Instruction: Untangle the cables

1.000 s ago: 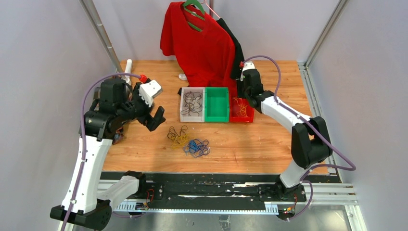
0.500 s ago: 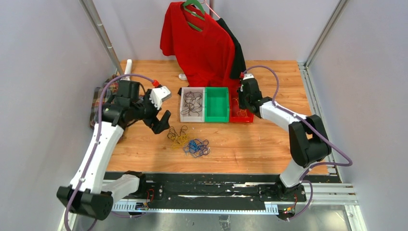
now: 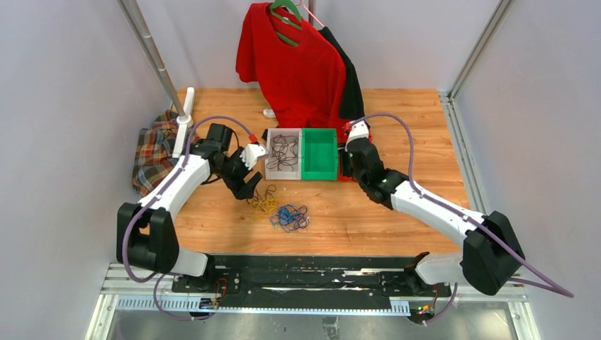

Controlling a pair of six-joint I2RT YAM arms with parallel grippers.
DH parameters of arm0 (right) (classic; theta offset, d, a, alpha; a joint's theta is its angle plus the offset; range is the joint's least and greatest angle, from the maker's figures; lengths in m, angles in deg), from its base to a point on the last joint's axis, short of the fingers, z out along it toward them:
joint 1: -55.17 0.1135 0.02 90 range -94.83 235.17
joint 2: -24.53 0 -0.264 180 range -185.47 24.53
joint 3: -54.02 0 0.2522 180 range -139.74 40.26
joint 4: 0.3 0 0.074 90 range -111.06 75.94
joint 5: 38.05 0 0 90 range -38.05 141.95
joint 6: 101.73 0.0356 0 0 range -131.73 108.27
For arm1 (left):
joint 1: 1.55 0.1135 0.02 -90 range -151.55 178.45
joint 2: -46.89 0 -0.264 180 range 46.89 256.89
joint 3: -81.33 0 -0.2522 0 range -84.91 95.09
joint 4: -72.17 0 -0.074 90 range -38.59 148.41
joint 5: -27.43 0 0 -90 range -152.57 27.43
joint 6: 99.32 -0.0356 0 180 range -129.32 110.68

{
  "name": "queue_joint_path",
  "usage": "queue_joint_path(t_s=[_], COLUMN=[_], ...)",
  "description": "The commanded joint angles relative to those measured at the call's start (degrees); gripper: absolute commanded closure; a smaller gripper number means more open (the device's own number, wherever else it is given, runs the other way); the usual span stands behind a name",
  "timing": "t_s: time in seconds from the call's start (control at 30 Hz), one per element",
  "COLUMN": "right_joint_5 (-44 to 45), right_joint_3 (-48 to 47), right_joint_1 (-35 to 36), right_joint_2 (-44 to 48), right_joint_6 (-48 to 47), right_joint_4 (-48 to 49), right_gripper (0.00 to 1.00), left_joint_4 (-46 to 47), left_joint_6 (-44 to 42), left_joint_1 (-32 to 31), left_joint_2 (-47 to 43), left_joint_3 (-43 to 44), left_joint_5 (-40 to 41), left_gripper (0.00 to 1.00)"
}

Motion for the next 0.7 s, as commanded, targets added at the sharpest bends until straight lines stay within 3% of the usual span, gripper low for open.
queue_joint_path(t_s=[0.0, 0.2, 0.4, 0.6, 0.67], right_joint_5=[4.39, 5.40, 5.01, 4.16, 3.47], right_joint_3=[2.35, 4.14, 4.98, 5.75, 5.81], right_joint_1=[7.00, 12.16, 12.87, 13.34, 13.39], right_joint_2=[1.50, 1.39, 2.46, 4.04, 4.49], right_joint_6=[0.49, 0.72, 1.01, 1.15, 1.27], right_joint_4=[3.69, 6.83, 6.76, 7.32, 7.69], right_gripper=[0.71, 0.80, 0.86, 0.94, 0.97], left_joint_4=[4.71, 6.11, 7.90, 6.36, 3.07], left_joint_6=[-3.47, -0.51, -0.23, 1.09, 1.03], left_joint_1=[-0.33, -0.36, -0.31, -0.35, -0.31], left_joint_2=[4.56, 10.78, 13.11, 13.43, 11.72], left_joint_3=[-0.99, 0.13, -0.39, 1.50, 3.17], left_joint_5=[1.19, -0.51, -0.97, -2.49, -4.00], left_gripper=[0.21, 0.42, 0.52, 0.93, 0.99])
